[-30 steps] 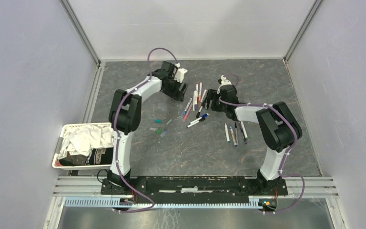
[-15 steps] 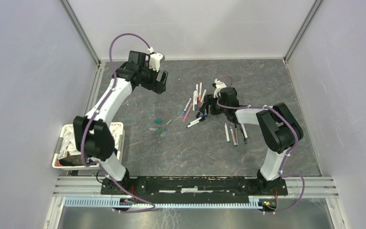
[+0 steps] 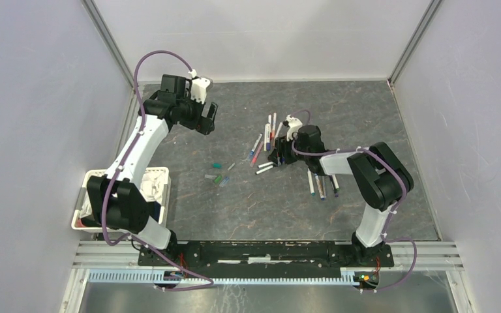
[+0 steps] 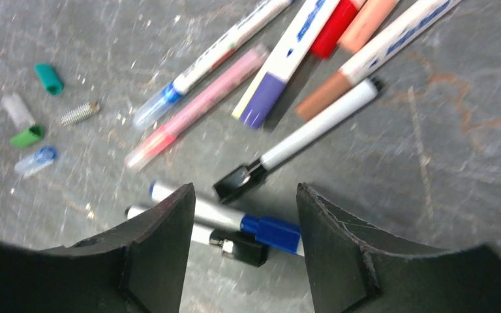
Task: Open the pen caps
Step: Adjust the pen at the center of the board.
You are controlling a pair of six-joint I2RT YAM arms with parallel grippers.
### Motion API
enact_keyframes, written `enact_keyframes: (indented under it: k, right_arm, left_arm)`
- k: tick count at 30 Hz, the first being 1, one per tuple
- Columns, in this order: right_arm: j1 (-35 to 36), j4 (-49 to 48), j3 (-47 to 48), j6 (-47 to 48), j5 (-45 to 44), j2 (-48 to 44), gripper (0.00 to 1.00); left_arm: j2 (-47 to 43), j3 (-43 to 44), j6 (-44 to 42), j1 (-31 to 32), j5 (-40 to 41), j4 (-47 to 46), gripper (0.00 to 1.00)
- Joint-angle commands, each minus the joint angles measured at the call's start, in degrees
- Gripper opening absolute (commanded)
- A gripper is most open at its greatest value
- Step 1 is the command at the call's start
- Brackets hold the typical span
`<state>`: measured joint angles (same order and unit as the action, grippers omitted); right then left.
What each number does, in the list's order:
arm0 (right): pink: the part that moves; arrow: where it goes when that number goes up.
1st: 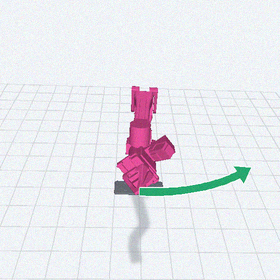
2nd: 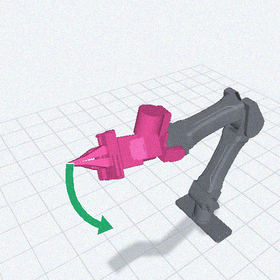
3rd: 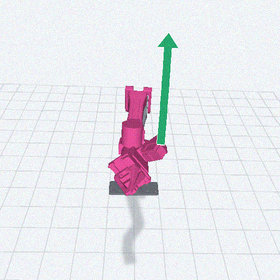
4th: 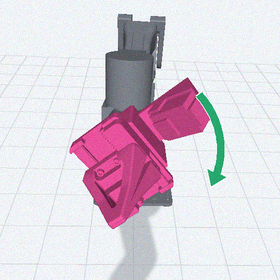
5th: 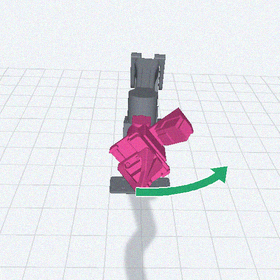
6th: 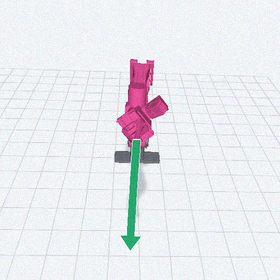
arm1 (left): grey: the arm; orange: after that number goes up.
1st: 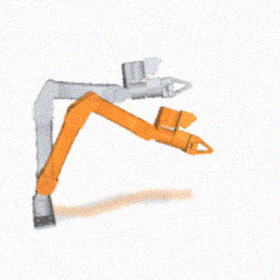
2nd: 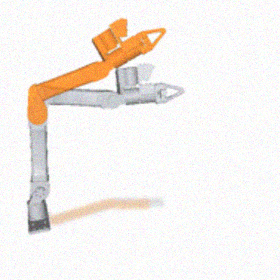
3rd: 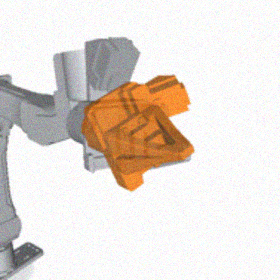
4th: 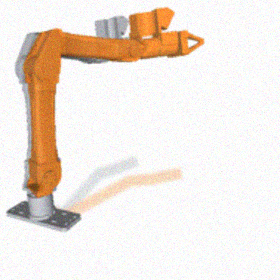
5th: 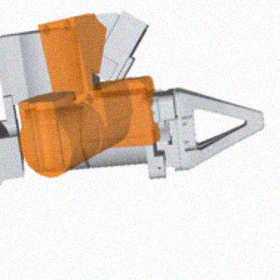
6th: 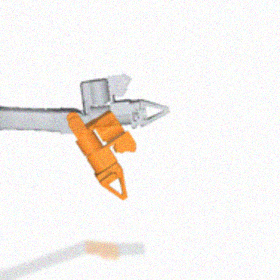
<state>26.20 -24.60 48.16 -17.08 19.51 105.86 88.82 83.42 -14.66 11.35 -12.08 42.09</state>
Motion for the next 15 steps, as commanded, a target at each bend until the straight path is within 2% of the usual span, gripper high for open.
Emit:
enact_keyframes:
  k: [1, 8, 15]
  right_arm:
    - [1.56, 0.79, -6.79, 0.09, 0.30, -4.75, 0.64]
    - [3.88, -1.43, -15.42, -1.12, -4.66, -12.31, 0.61]
    - [4.59, 3.94, -10.50, 0.81, -9.34, -11.68, 0.56]
  left_arm:
    - [-1.81, 0.25, -1.83, -0.10, 0.27, 1.22, 1.00]
    - [-2.15, 0.78, -1.10, -0.02, -1.26, 1.92, 1.00]
    - [-2.42, 0.95, -1.02, -0.02, -2.09, 2.90, 1.00]
